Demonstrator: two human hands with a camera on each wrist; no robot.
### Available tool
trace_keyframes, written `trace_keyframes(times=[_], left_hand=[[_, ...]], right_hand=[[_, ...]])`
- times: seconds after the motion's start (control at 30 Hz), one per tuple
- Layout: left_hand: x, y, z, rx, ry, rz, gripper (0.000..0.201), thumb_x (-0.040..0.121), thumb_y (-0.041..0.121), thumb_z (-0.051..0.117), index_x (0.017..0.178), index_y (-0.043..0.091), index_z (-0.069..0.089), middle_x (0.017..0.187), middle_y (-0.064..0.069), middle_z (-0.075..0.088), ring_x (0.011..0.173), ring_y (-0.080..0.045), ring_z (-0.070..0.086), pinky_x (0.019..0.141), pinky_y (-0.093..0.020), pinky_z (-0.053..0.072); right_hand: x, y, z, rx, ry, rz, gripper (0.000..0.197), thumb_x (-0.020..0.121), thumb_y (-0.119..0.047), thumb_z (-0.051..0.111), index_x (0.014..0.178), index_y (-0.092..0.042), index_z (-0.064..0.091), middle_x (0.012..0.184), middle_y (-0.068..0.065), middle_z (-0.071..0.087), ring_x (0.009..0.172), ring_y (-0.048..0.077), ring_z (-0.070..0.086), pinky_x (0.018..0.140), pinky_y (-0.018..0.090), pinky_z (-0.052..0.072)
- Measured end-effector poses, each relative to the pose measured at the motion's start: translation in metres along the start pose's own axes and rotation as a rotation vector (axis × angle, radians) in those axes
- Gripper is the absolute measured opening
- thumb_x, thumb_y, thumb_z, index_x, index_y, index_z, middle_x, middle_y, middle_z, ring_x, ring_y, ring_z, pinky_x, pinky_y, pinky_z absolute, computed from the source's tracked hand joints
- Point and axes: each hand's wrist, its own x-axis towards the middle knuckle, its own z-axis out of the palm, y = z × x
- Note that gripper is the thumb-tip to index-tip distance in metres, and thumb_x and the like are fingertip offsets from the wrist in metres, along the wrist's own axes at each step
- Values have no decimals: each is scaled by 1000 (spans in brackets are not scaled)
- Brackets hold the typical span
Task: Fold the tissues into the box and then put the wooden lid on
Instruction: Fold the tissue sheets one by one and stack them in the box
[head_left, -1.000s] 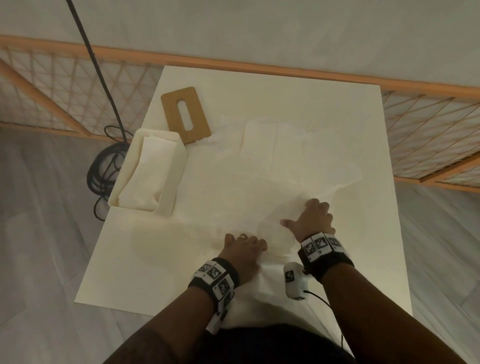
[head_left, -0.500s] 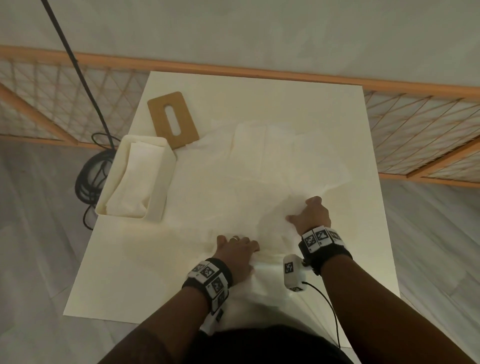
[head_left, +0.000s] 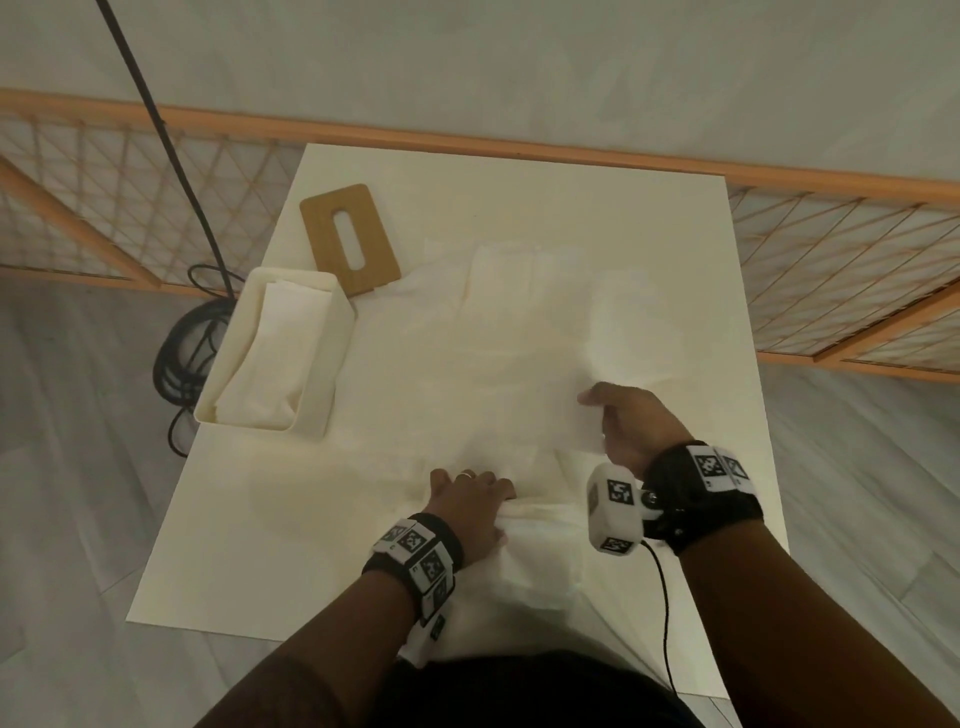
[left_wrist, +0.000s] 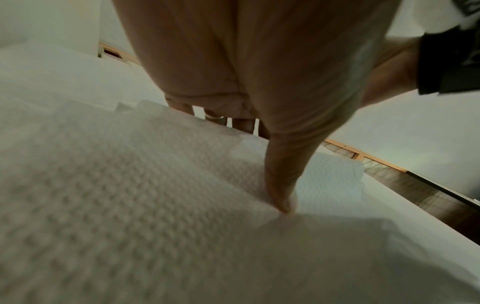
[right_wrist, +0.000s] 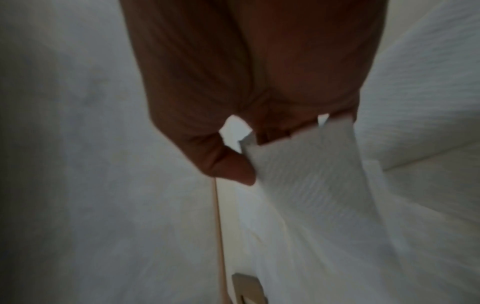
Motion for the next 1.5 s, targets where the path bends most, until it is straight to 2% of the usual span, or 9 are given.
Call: trace_keyframes(times=[0.3,0.43,0.53,0.67,0.83,0.97,1.07,1.37,1.5], left_hand=[[-7,-38,-54,-1054,403,-153,26,92,19,58,117,24,61,119,4,64,103,-15,59,93,-30,45],[-13,-34,-103,-1427,221,26,80,73,85,51,135,34,56,141,12,60,129,-4,52,105,-33,39],[-11,-23,-109,-1421,33,138,75,70,81,66,134,44,56,144,12,58,136,-8,49,112,-37,37],[-17,-17,-94,-1490,87,127,47,85,16,79,128,7,64,126,-12,70,122,-34,64,100,-44,54],[-27,-38,-63,-1586,325,-89,45,76,23,87,115,6,72,115,-19,73,113,-43,66,103,-57,50],[-35,-54,-48,-1544,346,-127,50,68,35,88,113,16,76,117,-14,74,113,-38,68,105,-60,48],[-43,-64,-47,-1502,231,-35,59,71,32,88,126,18,70,128,-10,70,122,-32,64,110,-57,44],[-56,-75,-66,-1166,225,-68,20,80,37,75,100,37,81,108,-3,78,107,-29,71,97,-55,55],[-57,-77,-66,-1180,192,-97,44,88,-9,66,85,32,84,96,-6,79,99,-34,72,90,-52,59]], right_hand=[[-45,-44,-23,-176,-442,-109,83,49,-15,60,129,4,59,112,24,62,98,40,59,89,52,45],[-54,-54,-23,-209,-592,34,79,50,-12,58,127,7,59,103,24,63,85,36,64,70,39,54],[-55,-57,-17,-239,-627,85,71,53,-10,58,122,7,63,102,25,63,82,36,65,69,36,54],[-56,-45,-14,-99,-584,89,57,88,-25,56,139,1,56,131,24,59,110,38,61,92,43,51],[-65,-5,-20,27,-441,211,92,89,-80,38,132,-4,66,136,26,62,124,43,61,95,49,57],[-63,22,-15,-165,-428,85,57,82,-36,82,126,-2,69,129,23,67,112,36,70,85,41,60],[-54,23,-10,-210,-363,-2,33,95,-6,65,126,3,64,125,22,69,109,34,71,86,38,60],[-48,31,-13,-334,-239,-103,27,99,-9,61,124,-10,71,122,17,72,115,39,67,101,56,53],[-49,32,-15,-399,-225,-143,22,97,-10,65,116,-5,75,115,20,74,106,38,70,88,44,60]])
